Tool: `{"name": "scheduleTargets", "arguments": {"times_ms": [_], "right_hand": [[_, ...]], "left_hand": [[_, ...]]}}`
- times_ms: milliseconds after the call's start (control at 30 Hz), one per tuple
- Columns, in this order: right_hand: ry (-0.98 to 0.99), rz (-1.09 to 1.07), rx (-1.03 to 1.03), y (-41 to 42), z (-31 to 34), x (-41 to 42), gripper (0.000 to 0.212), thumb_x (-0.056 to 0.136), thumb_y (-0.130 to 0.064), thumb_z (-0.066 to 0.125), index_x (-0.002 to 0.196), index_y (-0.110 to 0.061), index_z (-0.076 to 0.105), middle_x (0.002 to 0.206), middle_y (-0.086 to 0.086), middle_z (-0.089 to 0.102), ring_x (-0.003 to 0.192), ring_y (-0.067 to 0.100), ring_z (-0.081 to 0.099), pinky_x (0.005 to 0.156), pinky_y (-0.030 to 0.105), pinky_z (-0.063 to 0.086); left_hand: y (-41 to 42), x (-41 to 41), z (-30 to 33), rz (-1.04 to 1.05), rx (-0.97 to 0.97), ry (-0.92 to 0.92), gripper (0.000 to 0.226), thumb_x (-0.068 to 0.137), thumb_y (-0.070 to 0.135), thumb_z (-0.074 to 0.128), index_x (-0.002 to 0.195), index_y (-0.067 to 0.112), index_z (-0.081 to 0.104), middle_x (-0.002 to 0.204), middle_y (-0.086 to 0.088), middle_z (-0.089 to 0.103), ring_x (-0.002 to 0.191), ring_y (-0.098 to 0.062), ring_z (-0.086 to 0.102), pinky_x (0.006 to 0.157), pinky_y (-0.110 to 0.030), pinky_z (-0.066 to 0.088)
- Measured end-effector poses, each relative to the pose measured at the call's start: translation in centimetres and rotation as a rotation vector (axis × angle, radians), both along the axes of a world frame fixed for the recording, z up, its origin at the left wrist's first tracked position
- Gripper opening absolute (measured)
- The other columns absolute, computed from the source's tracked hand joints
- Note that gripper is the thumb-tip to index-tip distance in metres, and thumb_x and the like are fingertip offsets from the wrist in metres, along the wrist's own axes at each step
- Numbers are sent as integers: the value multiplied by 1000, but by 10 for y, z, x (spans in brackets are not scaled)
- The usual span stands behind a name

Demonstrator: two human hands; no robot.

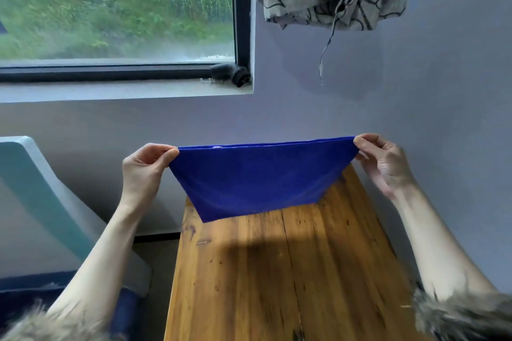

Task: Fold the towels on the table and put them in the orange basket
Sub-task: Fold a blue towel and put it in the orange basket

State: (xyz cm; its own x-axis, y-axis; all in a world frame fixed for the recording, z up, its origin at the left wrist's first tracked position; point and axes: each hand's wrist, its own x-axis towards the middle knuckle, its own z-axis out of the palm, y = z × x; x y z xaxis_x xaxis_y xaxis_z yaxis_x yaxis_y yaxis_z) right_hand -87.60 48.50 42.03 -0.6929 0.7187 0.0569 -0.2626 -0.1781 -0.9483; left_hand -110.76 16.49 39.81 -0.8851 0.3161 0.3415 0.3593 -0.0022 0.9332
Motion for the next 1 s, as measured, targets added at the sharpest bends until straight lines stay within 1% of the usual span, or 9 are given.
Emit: {"name": "scheduleTargets", "arguments": {"times_ms": [33, 267, 400, 467, 600, 733, 800, 867, 1000], "right_hand": [[0, 1, -14, -2, 1, -1, 5, 63, -12, 76, 62, -16, 72, 67, 1, 70, 65, 12, 65, 58, 20, 51], [-65, -42, 55, -1, -11, -10, 65, 24, -49, 92, 74, -15, 68, 69, -2, 71, 67, 8, 65, 64, 17, 53], [-84, -43, 63, -4, -14, -18, 61, 21, -52, 92, 67, -18, 72, 70, -3, 71, 68, 7, 66, 64, 16, 53], [-97, -37, 79, -6, -15, -20, 61, 23, -51, 91, 70, -18, 72, 71, -3, 72, 69, 6, 66, 63, 15, 52], [-145, 57, 81, -7, -15, -23, 59, 42, -31, 81, 97, -14, 67, 72, -5, 71, 69, 5, 66, 66, 14, 52], [-430, 73, 393, -3, -29, -29, 24, 79, -2, 68, 103, -9, 68, 90, 4, 70, 76, -1, 63, 72, 7, 48], [-573, 61, 588, 1, -36, -35, 14, 85, 0, 63, 92, -9, 70, 86, 5, 67, 73, -1, 61, 70, 7, 46], [-663, 0, 723, 4, -39, -48, 12, 85, -4, 64, 84, -15, 69, 82, 5, 67, 77, 12, 60, 73, 20, 47], [-796, -136, 872, 11, -33, -83, 12, 88, -12, 59, 91, -9, 70, 94, 9, 70, 89, 23, 61, 76, 22, 39]], "left_hand": [[-2, -1, 0, -4, 1, 1, 12, 83, 5, 67, 79, 16, 67, 68, 16, 69, 65, 0, 61, 65, -12, 49], [-10, -5, -6, -9, -47, -13, 15, 83, 1, 66, 87, 15, 68, 70, 14, 70, 67, 4, 62, 68, -9, 49], [-18, -6, -12, 6, -93, -30, 19, 83, 4, 67, 101, 10, 67, 77, 13, 69, 68, 7, 62, 70, -6, 48], [-22, -7, -15, 5, -132, -27, 14, 83, 5, 67, 95, 11, 68, 71, 21, 70, 69, 6, 62, 70, -6, 48], [-30, -13, -20, 20, -166, -51, 13, 83, 6, 67, 83, 18, 68, 69, 21, 69, 67, 5, 62, 68, -7, 48], [-35, -17, -26, 19, -225, -94, 9, 85, 10, 66, 83, 19, 68, 77, 9, 69, 67, 5, 60, 66, -5, 47], [-33, -19, -31, 15, -273, -117, 6, 85, 13, 66, 82, 18, 68, 81, 3, 68, 67, 7, 60, 66, -4, 45], [-25, -24, -35, 15, -320, -132, 7, 86, 14, 65, 81, 19, 67, 81, 3, 67, 70, 3, 60, 66, -7, 45], [0, -48, -38, 58, -324, -174, 13, 87, 14, 64, 78, 22, 64, 80, 3, 65, 77, -12, 59, 76, -24, 47]]}}
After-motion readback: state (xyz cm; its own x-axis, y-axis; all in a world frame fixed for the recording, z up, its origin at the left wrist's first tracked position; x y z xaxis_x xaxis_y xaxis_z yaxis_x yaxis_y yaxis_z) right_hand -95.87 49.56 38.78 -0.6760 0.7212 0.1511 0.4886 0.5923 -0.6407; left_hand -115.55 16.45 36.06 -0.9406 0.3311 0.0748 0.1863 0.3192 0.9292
